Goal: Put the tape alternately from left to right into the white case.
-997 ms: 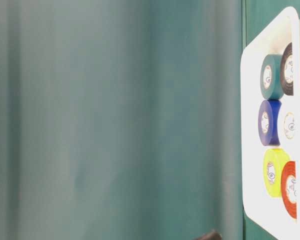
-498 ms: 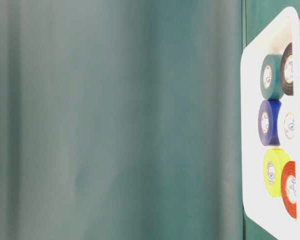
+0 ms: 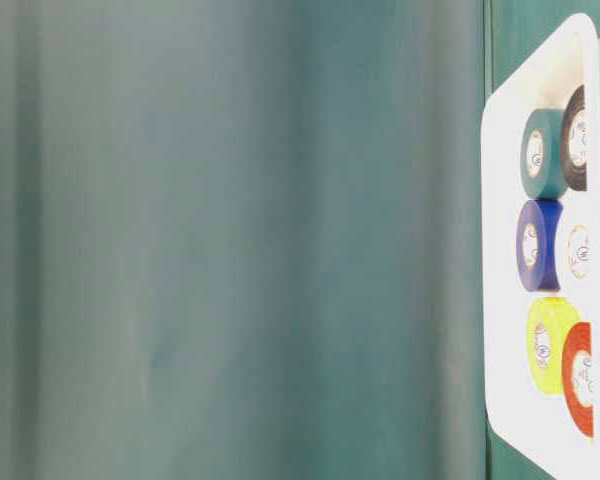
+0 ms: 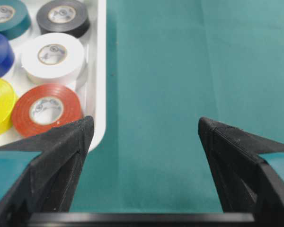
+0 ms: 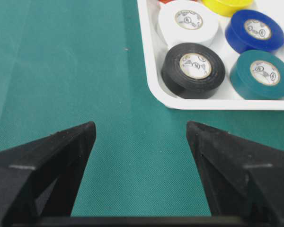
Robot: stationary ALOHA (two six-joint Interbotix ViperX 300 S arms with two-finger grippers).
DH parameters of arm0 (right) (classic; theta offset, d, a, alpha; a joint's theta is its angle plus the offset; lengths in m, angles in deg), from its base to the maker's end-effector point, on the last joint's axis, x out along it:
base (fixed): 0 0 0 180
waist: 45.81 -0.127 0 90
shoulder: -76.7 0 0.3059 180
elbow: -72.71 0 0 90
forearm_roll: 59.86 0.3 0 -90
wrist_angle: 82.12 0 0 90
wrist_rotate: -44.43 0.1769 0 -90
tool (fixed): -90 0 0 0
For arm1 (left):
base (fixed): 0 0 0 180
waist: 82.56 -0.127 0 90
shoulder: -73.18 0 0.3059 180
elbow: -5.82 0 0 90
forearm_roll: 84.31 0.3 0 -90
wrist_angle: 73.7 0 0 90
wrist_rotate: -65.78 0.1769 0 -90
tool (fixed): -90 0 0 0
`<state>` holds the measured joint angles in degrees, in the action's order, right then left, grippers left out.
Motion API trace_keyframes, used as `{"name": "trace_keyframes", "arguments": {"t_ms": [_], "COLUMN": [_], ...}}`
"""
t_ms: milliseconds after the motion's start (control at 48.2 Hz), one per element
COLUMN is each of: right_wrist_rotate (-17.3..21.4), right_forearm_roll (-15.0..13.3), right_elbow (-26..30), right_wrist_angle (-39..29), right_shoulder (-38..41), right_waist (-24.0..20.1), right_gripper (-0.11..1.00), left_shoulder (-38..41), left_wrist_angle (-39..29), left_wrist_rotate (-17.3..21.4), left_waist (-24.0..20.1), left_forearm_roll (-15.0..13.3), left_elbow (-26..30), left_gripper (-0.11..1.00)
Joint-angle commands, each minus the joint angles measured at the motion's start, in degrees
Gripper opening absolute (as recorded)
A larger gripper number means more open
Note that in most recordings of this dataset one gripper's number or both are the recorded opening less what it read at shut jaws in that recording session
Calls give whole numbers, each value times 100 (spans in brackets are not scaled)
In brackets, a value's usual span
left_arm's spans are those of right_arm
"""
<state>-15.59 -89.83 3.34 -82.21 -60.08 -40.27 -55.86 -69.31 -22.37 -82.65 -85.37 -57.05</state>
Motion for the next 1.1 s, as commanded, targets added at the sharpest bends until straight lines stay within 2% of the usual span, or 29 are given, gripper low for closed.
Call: {"name": "trace_keyframes", "arguments": {"t_ms": [0, 187, 436, 644, 1080], "right_wrist_rotate": [18, 18, 18, 18, 18], "right_forearm_roll": [-9, -9, -9, -9, -9], "right_elbow": [62, 44, 9, 9, 9], "right_wrist_angle": [35, 53, 53, 53, 62], "right_shoulder": [26, 35, 18, 26, 35], "right_waist": [-18, -18, -18, -18, -18], "right_gripper": [92, 92, 92, 92, 92], "left_shoulder": [-211, -642, -1195, -1459, -1459], "left_wrist_angle": [26, -79, -185, -185, -176], "left_wrist_rotate": [9, 105, 703, 712, 703], "left_waist": [-35, -44, -44, -44, -44], "left_forearm_roll": [0, 0, -9, -18, -18], "left_elbow": [-53, -290, -483, -606, -624], "left_gripper": [92, 92, 92, 92, 92]}}
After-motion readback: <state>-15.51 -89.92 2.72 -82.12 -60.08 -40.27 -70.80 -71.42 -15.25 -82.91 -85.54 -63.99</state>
